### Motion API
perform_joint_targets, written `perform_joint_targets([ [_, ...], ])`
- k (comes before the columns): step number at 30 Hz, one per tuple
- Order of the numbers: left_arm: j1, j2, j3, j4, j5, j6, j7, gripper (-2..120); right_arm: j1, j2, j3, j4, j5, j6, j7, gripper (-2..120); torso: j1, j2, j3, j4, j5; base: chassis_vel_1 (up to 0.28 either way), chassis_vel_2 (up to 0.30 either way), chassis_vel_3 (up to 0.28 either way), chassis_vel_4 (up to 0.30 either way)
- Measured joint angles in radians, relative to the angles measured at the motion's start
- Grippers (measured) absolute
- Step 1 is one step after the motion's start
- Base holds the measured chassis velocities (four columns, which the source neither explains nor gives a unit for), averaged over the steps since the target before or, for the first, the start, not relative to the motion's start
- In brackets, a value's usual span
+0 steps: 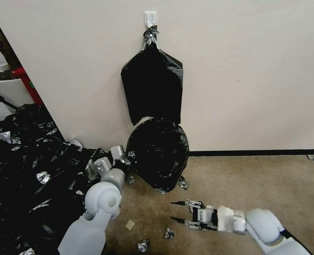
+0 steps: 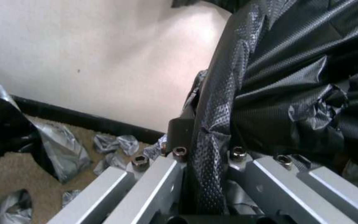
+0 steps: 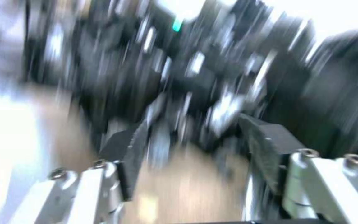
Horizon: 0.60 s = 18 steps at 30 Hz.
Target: Place a trash bag onto the trash bin.
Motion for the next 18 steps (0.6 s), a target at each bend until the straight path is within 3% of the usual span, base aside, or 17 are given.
perform_joint_targets([
  [1,0.011,-0.003,0.016,0.005,0.022,-0.013,0.007,2,-0.001,0.000,-0.037,0.050,0.159,-0.064,0.090,61,0.000,0.000,0.000,0.0002,-0.0001,0.000,0.000,0.000,0.000],
  [3,0.025,-0.009,0.035,0.009,0.046,-0.022,0.012,2,0.014,0.016,-0.088,0.098,0.268,-0.126,0.256,52,0.000,0.000,0.000,0.0002,-0.0001,0.000,0.000,0.000,0.000],
  [4,0.025,-0.009,0.035,0.009,0.046,-0.022,0.012,2,0.014,0.016,-0.088,0.098,0.268,-0.126,0.256,52,0.000,0.000,0.000,0.0002,-0.0001,0.000,0.000,0.000,0.000],
  [6,0.043,-0.019,0.053,0.010,0.069,-0.033,0.019,2,0.049,0.041,-0.169,0.138,0.319,-0.164,0.514,41,0.000,0.000,0.000,0.0003,-0.0001,0.000,0.000,0.000,0.000],
  [7,0.043,-0.019,0.053,0.010,0.069,-0.033,0.019,2,0.049,0.041,-0.169,0.138,0.319,-0.164,0.514,41,0.000,0.000,0.000,0.0003,-0.0001,0.000,0.000,0.000,0.000],
  [8,0.050,-0.023,0.059,0.009,0.075,-0.036,0.020,2,0.063,0.053,-0.202,0.150,0.323,-0.184,0.627,38,0.000,0.000,0.000,0.0003,-0.0001,0.000,0.000,0.000,0.000],
  [9,0.061,-0.027,0.066,0.007,0.085,-0.041,0.025,2,0.086,0.075,-0.252,0.163,0.323,-0.220,0.811,32,0.000,0.000,0.000,0.0004,-0.0002,0.000,0.000,0.000,0.000],
  [10,0.061,-0.027,0.066,0.007,0.085,-0.041,0.025,2,0.086,0.075,-0.252,0.163,0.323,-0.220,0.811,32,0.000,0.000,0.000,0.0004,-0.0002,0.000,0.000,0.000,0.000],
  [12,0.076,-0.032,0.073,0.001,0.104,-0.051,0.035,2,0.112,0.109,-0.314,0.164,0.306,-0.285,1.035,19,0.000,0.000,0.000,0.0002,-0.0002,0.000,0.000,0.000,0.000],
  [13,0.076,-0.032,0.073,0.001,0.104,-0.051,0.035,2,0.112,0.109,-0.314,0.164,0.306,-0.285,1.035,19,0.000,0.000,0.000,0.0002,-0.0002,0.000,0.000,0.000,0.000],
  [16,0.097,-0.034,0.084,-0.001,0.158,-0.073,0.061,2,0.154,0.158,-0.385,0.154,0.290,-0.380,1.244,7,0.000,0.000,0.000,0.0003,-0.0002,0.000,0.000,0.000,0.000],
  [18,0.099,-0.034,0.085,-0.001,0.171,-0.080,0.068,2,0.165,0.168,-0.399,0.152,0.290,-0.402,1.292,2,0.000,0.000,0.000,0.0003,-0.0001,0.000,0.000,0.000,0.000],
])
